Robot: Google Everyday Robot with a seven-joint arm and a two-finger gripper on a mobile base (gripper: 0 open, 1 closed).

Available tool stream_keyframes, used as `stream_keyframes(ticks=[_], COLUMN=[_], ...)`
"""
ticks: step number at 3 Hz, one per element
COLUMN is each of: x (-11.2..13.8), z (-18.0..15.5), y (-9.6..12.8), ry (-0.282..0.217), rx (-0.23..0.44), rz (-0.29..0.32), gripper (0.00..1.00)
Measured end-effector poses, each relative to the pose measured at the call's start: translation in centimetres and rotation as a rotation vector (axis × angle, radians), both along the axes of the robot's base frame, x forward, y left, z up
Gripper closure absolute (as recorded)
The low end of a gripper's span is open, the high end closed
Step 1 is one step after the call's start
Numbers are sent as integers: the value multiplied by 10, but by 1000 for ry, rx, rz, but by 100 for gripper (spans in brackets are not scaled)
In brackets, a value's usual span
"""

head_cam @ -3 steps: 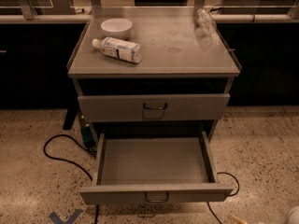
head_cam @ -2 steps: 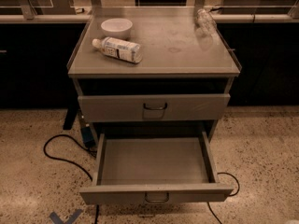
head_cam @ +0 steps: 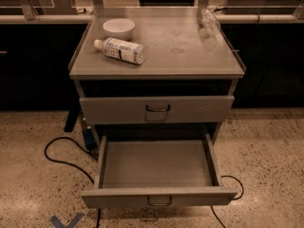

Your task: Close middle drawer

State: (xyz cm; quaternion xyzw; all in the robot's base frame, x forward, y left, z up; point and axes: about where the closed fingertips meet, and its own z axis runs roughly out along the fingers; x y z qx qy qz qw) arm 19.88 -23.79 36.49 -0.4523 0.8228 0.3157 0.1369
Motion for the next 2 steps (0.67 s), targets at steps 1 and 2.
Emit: stream_keyframes(ticks=[1, 2], x=[0, 6], z=[0, -2], y=[0, -1], ry=[0, -27], rx=[0, 8], rz=[0, 9], gripper=[0, 0])
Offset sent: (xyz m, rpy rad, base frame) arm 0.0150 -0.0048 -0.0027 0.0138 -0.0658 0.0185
